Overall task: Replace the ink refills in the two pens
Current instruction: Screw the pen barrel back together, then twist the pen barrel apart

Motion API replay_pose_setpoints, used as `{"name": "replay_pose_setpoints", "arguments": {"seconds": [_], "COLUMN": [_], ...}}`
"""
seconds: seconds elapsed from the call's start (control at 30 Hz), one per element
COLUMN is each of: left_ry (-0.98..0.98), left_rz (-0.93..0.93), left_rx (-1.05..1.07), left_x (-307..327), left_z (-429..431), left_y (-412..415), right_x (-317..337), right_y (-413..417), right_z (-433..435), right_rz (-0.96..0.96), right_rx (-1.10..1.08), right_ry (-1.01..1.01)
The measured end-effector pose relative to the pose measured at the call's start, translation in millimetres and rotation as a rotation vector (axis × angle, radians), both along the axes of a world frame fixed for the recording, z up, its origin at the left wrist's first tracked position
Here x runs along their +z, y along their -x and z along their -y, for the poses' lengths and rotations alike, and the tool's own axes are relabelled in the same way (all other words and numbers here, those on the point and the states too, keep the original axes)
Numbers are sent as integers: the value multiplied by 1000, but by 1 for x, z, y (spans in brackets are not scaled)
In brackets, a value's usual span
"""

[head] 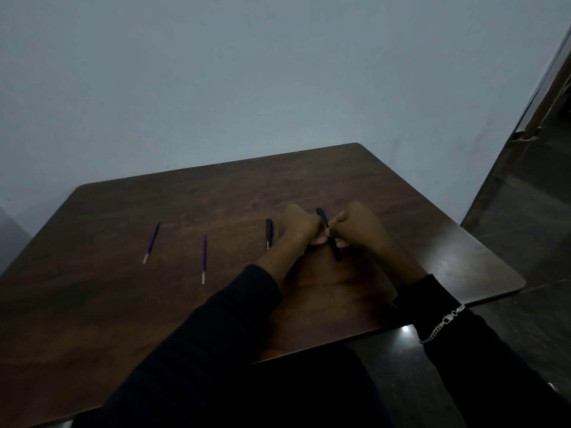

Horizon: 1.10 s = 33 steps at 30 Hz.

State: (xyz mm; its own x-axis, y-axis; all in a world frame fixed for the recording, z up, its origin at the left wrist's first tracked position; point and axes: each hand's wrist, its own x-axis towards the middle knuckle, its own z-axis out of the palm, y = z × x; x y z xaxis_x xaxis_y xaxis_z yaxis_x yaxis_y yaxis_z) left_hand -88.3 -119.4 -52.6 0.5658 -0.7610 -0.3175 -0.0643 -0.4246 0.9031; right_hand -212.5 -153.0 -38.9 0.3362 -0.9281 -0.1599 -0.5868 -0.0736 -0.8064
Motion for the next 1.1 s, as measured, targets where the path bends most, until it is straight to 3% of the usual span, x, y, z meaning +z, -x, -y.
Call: {"name": "replay_pose_setpoints", "arguments": {"seconds": [0.5, 0.6, 0.77, 0.9, 1.1], "left_ry": [55, 128, 218, 155, 48], "left_rz": [-47, 74, 206, 135, -108], "left_rx": [5, -12, 24, 108, 162], "left_x": [13, 22, 30, 20, 7], "left_z": [-24, -42, -85, -104, -106], "left_y": [0, -6, -39, -72, -81], "right_x": [-1, 3, 17, 19, -2], "right_y": [4, 2, -9, -37, -75], "right_z": [-3, -8, -28, -45, -57], "right_rz": [-31, -77, -11, 19, 68], "right_rx": [20, 19, 30, 212, 197], "right_ry": [70, 113, 358, 211, -52]}}
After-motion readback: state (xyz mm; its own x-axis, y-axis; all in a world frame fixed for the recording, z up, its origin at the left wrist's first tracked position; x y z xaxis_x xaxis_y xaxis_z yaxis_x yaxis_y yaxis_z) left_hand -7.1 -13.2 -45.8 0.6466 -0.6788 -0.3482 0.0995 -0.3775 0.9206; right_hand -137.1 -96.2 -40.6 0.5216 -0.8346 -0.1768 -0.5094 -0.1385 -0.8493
